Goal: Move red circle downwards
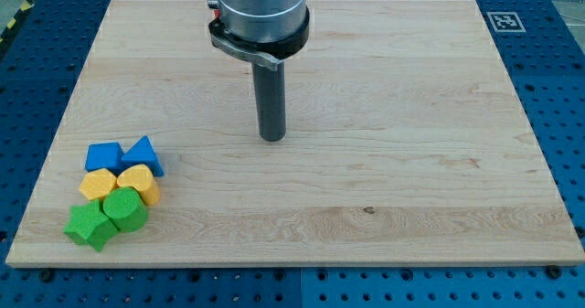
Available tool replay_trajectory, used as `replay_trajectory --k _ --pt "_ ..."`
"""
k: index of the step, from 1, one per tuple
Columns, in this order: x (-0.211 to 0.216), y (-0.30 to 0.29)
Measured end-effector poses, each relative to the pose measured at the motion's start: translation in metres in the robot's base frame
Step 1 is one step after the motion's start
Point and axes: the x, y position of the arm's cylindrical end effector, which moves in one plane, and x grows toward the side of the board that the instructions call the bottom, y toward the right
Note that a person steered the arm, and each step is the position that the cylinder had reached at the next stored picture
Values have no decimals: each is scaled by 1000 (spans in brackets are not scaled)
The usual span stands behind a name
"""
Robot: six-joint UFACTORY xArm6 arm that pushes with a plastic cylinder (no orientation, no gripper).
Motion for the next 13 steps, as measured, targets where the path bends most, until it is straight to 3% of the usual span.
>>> replay_trajectory --k 2,4,9,10,13 --pt "-3 53" --pt "-83 61" --pt "-208 38" --pt "-208 -11" --pt "-198 -58"
